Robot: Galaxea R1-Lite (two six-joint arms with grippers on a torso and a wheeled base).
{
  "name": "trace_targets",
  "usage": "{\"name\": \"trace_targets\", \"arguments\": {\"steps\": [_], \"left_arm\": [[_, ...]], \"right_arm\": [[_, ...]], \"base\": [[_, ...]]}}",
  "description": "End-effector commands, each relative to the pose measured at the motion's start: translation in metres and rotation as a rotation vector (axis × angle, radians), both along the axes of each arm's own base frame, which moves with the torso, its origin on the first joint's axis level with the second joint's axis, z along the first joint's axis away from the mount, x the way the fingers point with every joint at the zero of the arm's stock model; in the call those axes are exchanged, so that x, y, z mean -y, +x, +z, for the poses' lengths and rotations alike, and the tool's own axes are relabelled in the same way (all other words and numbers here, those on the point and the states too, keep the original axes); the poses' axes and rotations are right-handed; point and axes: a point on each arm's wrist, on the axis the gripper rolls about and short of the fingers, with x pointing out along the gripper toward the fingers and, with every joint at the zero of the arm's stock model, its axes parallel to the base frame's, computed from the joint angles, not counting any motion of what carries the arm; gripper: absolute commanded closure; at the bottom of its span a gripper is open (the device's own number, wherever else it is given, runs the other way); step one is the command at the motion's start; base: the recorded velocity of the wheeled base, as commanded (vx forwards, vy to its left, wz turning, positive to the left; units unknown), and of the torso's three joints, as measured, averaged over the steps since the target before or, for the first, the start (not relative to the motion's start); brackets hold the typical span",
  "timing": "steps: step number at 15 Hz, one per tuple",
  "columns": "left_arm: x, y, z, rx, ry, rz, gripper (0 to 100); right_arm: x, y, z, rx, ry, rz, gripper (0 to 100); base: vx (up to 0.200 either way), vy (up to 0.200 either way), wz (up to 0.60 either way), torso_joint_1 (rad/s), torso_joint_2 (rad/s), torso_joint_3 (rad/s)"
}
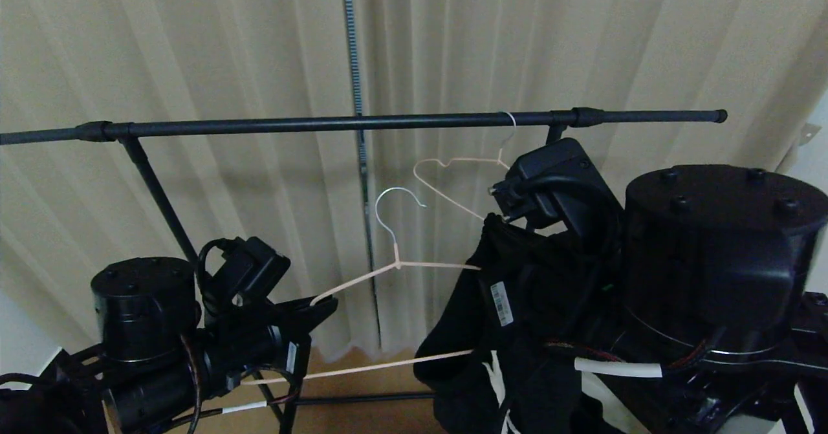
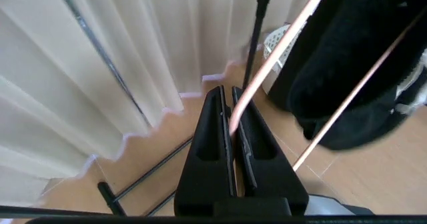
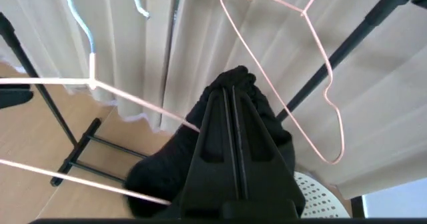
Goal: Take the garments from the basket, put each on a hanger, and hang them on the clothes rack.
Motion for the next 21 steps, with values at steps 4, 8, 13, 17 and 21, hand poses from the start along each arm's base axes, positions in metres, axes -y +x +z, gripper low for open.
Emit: {"name": "trace_targets", "arguments": {"steps": [4, 8, 13, 17, 21], "left_arm": [[0.002, 0.004, -0.008, 0.035, -0.006, 0.040, 100], [0.003, 0.004, -0.010, 0.041, -0.007, 0.059, 100], [0.006, -0.002, -0.012, 0.052, -0.015, 0.033, 100], [0.003, -0.010, -0.016, 0.097, -0.042, 0.027, 100], [0.006, -0.020, -0.016, 0.131, -0.083, 0.001, 100]], "right_arm": [[-0.013, -0.018, -0.004, -0.009, -0.001, 0.074, 100], [-0.029, -0.031, -0.011, -0.017, -0.018, 0.133, 100], [-0.052, -0.026, -0.017, -0.019, -0.009, 0.110, 100], [-0.050, -0.013, -0.010, -0.012, 0.037, 0.060, 100], [-0.044, 0.000, -0.009, -0.015, 0.061, 0.015, 100]], "base": [[0.000, 0.000, 0.00, 0.000, 0.00, 0.000], [0.000, 0.000, 0.00, 0.000, 0.00, 0.000], [0.000, 0.000, 0.00, 0.000, 0.00, 0.000], [0.000, 0.000, 0.00, 0.000, 0.00, 0.000], [0.000, 0.000, 0.00, 0.000, 0.00, 0.000]]}}
